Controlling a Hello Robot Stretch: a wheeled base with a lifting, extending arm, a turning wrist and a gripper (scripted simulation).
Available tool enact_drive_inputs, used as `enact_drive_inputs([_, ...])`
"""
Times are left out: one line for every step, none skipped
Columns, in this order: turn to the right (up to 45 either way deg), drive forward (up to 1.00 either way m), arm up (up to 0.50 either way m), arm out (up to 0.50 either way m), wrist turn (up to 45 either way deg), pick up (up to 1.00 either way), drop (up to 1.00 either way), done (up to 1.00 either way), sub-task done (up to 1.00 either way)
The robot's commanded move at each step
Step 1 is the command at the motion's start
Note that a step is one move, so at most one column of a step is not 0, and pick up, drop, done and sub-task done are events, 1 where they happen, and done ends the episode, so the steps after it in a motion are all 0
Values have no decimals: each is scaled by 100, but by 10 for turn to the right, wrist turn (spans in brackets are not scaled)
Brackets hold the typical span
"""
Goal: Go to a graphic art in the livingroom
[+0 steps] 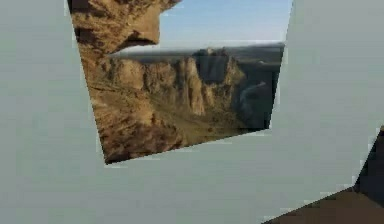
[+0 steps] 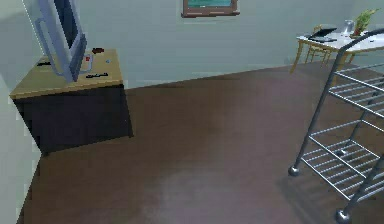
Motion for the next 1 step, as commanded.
enact_drive_inputs([0, 0, 0, 0, 0, 0, 0, 100, 0])
